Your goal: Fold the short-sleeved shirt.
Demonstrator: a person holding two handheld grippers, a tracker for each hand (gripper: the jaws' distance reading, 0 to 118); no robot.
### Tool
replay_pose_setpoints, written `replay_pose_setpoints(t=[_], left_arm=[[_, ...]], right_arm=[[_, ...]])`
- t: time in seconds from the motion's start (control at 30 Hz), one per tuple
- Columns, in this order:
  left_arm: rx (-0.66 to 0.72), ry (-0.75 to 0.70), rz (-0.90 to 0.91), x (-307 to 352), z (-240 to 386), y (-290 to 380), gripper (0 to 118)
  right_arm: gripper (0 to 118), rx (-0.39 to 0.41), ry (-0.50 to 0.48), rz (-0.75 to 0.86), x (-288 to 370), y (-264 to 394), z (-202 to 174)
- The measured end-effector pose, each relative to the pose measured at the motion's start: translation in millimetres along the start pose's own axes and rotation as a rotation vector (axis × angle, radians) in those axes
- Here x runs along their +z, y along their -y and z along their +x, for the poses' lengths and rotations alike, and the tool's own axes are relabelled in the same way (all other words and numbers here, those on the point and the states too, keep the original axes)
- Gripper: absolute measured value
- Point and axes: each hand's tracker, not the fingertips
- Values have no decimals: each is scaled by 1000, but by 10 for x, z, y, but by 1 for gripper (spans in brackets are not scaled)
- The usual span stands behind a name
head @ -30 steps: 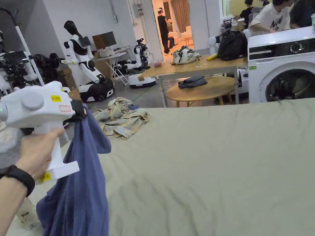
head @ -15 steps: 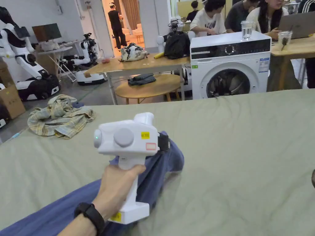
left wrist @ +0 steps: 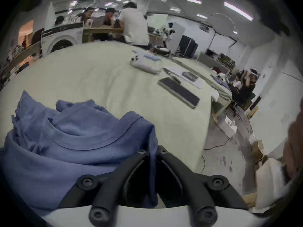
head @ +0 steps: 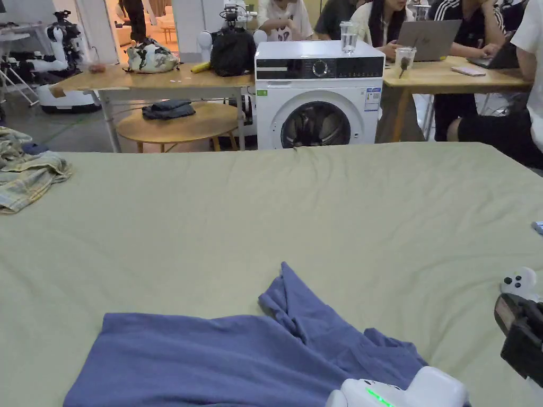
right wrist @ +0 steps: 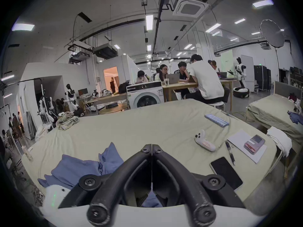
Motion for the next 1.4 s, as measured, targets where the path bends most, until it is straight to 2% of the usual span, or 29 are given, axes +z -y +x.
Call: replay_pose_setpoints(t=[0.03,0.1,0.23,0.37,0.47,0.57,0.6,0.63,0.7,0.73,0.97,1.13,1.27,1.3,1.37,1.4], left_arm=[[-20,-15,18,82,-21,-25,13],[-7,-7,69,348,-150,-86,49],[-8,-127,216,1194,-483,-185,49],[-39,-410,379,2311,-775,-92,49],[29,-635,521,3002,-893,128,49],[56,-798,647,3459,-905,438,49],[65,-842,669,3573,-903,539,46],[74,-868,683,3656,-900,625,38],[111,-915,699,3801,-904,795,7],[128,-930,698,3839,-912,854,0],[160,-913,634,3848,-1028,1034,0],[150,-886,582,3755,-1107,893,0],[258,-755,474,3650,-1476,669,0],[289,-729,446,3602,-1622,629,5],[340,-684,376,3461,-1942,531,35],[363,-681,304,3344,-2121,479,43]], right_arm=[[0,2,-1,-3,6,4,-4],[0,13,-4,-9,22,-1,-52],[0,41,-59,-3,40,-65,-205],[0,73,-131,3,-8,-117,-420],[0,48,-177,1,-90,-100,-569],[0,67,-197,-3,-179,-84,-724],[0,76,-204,-6,-185,-80,-769],[0,86,-217,-5,-182,-77,-798],[0,90,-242,4,-143,-77,-838],[0,92,-250,11,-119,-79,-851],[0,120,-216,30,-98,-72,-905],[0,145,-189,42,-90,-53,-892],[0,122,-189,25,-117,-13,-798],[0,114,-192,22,-117,11,-765],[0,102,-197,11,-125,64,-707],[0,101,-194,5,-138,96,-680]])
